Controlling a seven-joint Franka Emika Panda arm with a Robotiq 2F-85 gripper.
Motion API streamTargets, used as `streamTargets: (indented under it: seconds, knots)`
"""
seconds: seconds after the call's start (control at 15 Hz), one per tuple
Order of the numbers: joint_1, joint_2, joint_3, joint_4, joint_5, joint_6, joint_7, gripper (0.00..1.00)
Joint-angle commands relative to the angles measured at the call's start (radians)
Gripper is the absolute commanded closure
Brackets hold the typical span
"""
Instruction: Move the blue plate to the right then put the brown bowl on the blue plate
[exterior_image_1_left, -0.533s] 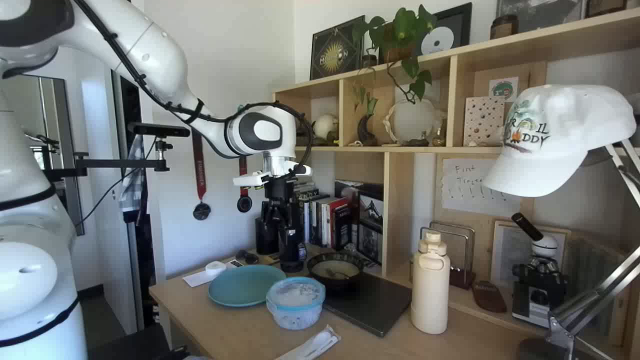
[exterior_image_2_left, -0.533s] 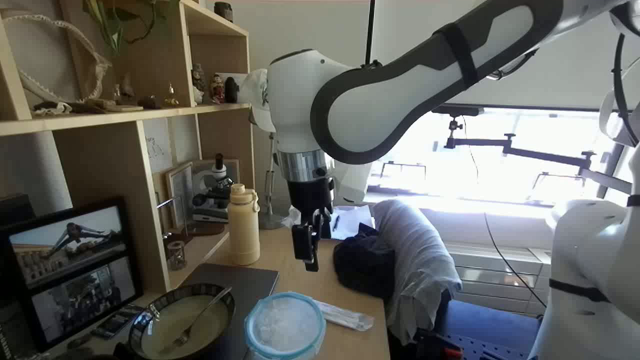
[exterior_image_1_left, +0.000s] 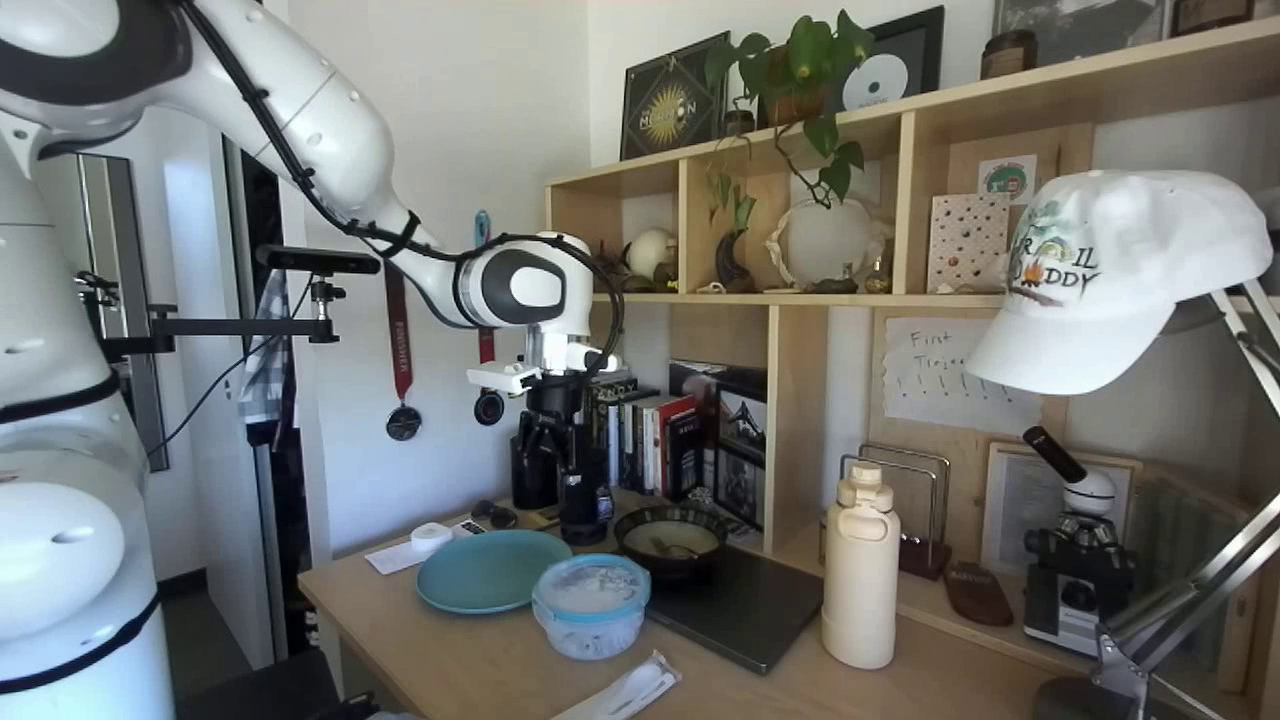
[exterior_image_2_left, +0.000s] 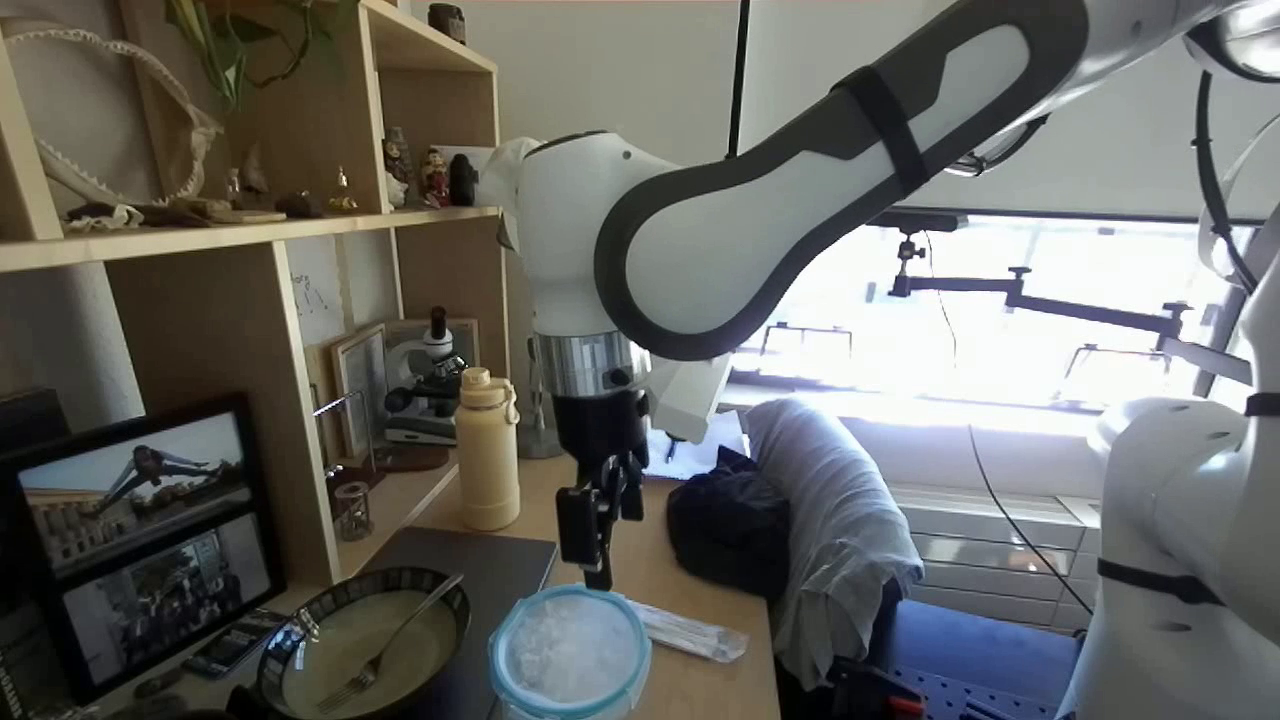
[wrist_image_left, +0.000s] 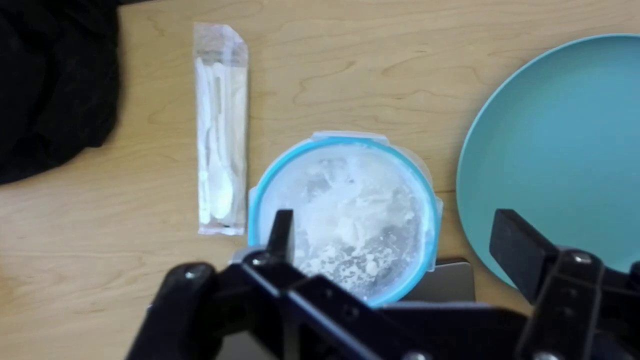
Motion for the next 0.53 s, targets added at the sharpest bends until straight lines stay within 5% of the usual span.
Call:
streamTargets:
  seconds: [0.0,0.47]
  knots:
    - [0.043,0.080,0.010,-0.001,0.118,0.085,-0.005,0.00]
    - [0.111,0.193,0.061,-0.043,0.397,0.199,0.039,0.00]
